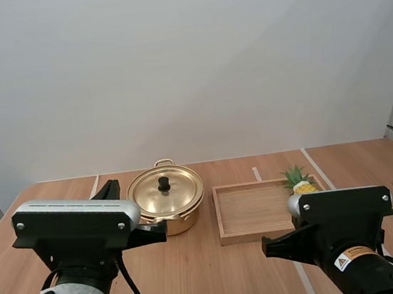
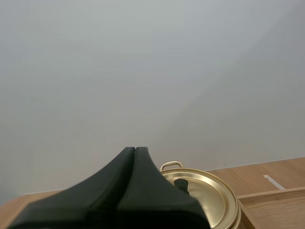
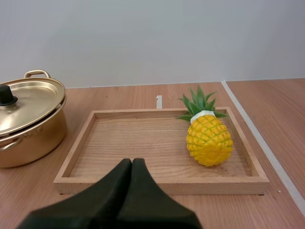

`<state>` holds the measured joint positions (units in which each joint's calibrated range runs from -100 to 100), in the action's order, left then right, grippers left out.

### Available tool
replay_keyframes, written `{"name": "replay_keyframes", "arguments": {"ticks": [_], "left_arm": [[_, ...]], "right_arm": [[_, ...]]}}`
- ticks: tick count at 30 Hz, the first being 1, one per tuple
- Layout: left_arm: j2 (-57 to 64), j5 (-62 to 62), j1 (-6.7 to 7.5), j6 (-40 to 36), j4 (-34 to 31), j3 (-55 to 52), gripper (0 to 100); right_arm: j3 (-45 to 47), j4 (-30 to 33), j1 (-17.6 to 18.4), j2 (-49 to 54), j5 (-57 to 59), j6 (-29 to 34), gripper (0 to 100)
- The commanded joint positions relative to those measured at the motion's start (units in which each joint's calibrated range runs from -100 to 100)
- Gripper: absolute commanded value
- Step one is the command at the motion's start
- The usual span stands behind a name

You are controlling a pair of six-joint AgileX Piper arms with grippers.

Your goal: Open the pot, put the grape inside, and close it

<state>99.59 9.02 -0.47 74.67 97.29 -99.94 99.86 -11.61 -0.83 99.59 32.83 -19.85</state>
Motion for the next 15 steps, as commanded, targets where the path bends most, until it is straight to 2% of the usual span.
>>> {"name": "replay_keyframes", "arguments": {"ticks": [1,3,4,6,8,11,12,15], "left_arm": [[0.41,-0.54,0.66,-13.61,-10.26,-0.06,0],[0.41,-1.6,1.02,-32.48,-28.81,-0.06,0],[0.41,-2.14,1.12,-39.47,-37.61,-0.06,0],[0.41,-2.11,1.21,-51.98,-49.17,-0.06,0],[0.41,-2.11,1.21,-58.11,-58.05,-0.06,0],[0.41,-1.62,1.21,-62.81,-73.07,-0.06,0],[0.41,-0.38,1.21,-63.74,-76.14,-0.06,0],[0.41,8.11,1.21,-66.98,-77.06,-0.06,0]], "right_arm": [[0.14,-0.13,-0.23,0.41,-1.24,-0.32,0],[0.14,-0.13,-0.23,0.41,-1.24,-0.32,0],[0.14,-0.13,-0.23,0.41,-1.24,-0.32,0],[0.14,-0.13,-0.23,0.41,-1.24,-0.32,0],[0.14,-0.13,-0.23,0.41,-1.24,-0.32,0],[0.14,-0.13,-0.23,0.41,-1.24,-0.32,0],[0.14,-0.13,-0.23,0.41,-1.24,-0.32,0],[0.14,-0.13,-0.23,0.41,-1.24,-0.32,0]]}}
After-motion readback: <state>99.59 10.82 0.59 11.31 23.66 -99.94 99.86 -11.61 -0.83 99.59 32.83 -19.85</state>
